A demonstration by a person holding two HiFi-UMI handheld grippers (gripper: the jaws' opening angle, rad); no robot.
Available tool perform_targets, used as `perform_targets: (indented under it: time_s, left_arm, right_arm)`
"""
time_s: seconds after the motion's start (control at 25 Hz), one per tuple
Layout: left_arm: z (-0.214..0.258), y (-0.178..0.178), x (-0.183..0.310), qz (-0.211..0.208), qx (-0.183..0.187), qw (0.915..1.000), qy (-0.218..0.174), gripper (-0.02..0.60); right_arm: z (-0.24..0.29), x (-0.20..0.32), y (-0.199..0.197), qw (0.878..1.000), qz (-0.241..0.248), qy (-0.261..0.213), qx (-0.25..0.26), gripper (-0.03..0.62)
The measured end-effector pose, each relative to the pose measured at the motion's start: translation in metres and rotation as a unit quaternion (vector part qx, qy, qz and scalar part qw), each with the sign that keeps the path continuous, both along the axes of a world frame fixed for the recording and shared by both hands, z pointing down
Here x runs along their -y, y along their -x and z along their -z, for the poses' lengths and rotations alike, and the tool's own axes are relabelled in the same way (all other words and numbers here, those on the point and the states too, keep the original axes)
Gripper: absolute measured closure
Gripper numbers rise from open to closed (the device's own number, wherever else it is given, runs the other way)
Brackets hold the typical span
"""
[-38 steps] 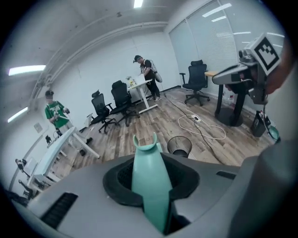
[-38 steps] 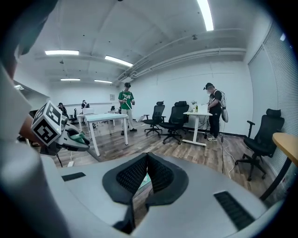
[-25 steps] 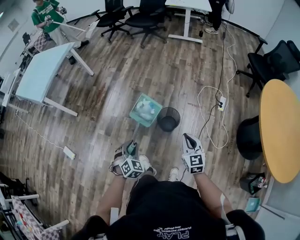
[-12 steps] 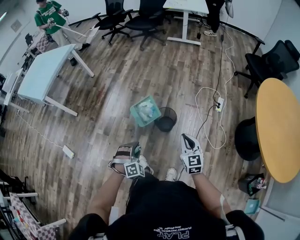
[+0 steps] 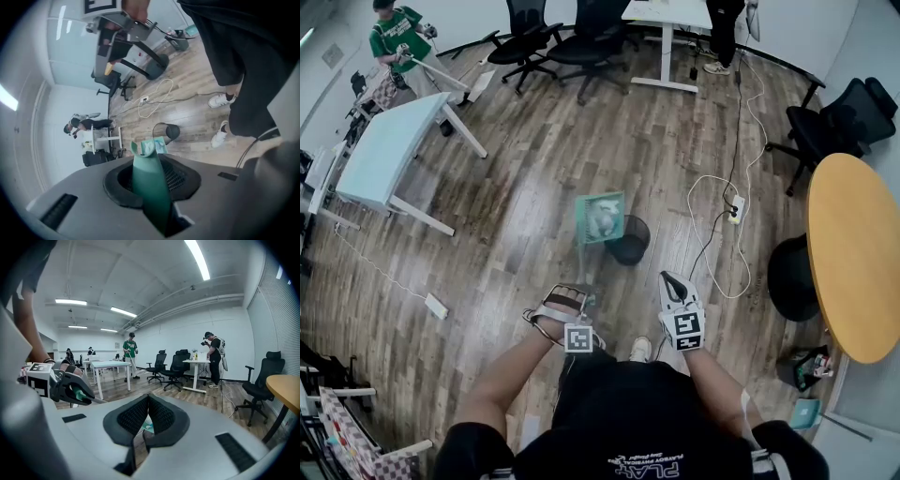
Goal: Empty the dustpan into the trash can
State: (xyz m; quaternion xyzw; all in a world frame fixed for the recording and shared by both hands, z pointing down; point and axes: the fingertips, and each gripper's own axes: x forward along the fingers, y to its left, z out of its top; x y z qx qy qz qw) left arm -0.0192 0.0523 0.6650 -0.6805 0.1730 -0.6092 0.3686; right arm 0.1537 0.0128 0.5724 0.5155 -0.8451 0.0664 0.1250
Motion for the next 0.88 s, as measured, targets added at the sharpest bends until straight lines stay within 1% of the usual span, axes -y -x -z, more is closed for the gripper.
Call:
perform_targets:
  time_s: [0.04, 0.08, 0.12, 0.16, 0.2, 0.24, 0.28, 0.4, 0.6, 0.68, 0.8, 0.88]
  left_arm:
    - [0.000, -0.006, 0.001, -0.007, -0.009, 0.9998, -0.014, 0.480]
    - [0.000, -0.010, 0.003, -0.016, -0.008, 0.9994, -0.028, 0.482]
    - [-0.003, -0.006, 0.002, -0.028, 0.020, 0.9988, -0.036, 0.483]
    - [-0.008, 0.002, -0.001, -0.041, 0.069, 0.9962, -0.035, 0.483]
    - [-0.014, 0.009, -0.006, -0.052, 0.117, 0.9914, -0.027, 0.483]
    - [-0.019, 0.013, -0.011, -0.063, 0.150, 0.9866, -0.016, 0.483]
    - [-0.024, 0.013, -0.016, -0.074, 0.172, 0.9823, -0.007, 0.483]
    - [-0.037, 0.008, -0.030, -0.106, 0.208, 0.9724, 0.001, 0.483]
    - [-0.043, 0.006, -0.035, -0.126, 0.247, 0.9608, -0.013, 0.483]
    - [-0.047, 0.010, -0.035, -0.140, 0.275, 0.9509, -0.021, 0.480]
    - [-0.054, 0.019, -0.035, -0.165, 0.328, 0.9299, -0.026, 0.462]
    - [-0.059, 0.020, -0.037, -0.175, 0.348, 0.9205, -0.023, 0.452]
  right_arm:
    - [0.001, -0.001, 0.000, 1.000, 0.001, -0.001, 0.001, 0.571]
    - [0.002, -0.002, 0.000, 1.000, 0.001, -0.002, 0.002, 0.571]
    - [0.003, -0.002, -0.001, 1.000, 0.001, -0.004, 0.003, 0.571]
    - [0.005, -0.002, -0.001, 1.000, 0.000, -0.006, 0.003, 0.571]
    - [0.007, -0.002, -0.002, 1.000, 0.000, -0.009, 0.004, 0.571]
    - [0.009, -0.002, -0.003, 1.000, -0.001, -0.010, 0.003, 0.571]
    - [0.008, -0.002, -0.004, 1.000, -0.002, -0.010, 0.004, 0.571]
    - [0.006, -0.005, -0.007, 1.000, -0.002, -0.008, 0.007, 0.571]
    - [0.004, -0.011, -0.003, 1.000, 0.000, -0.008, 0.008, 0.571]
    - [0.001, -0.012, 0.001, 1.000, 0.002, -0.005, 0.010, 0.571]
    - [-0.002, -0.013, 0.008, 1.000, 0.008, 0.000, 0.010, 0.571]
    - [-0.002, -0.015, 0.013, 1.000, 0.014, 0.002, 0.011, 0.571]
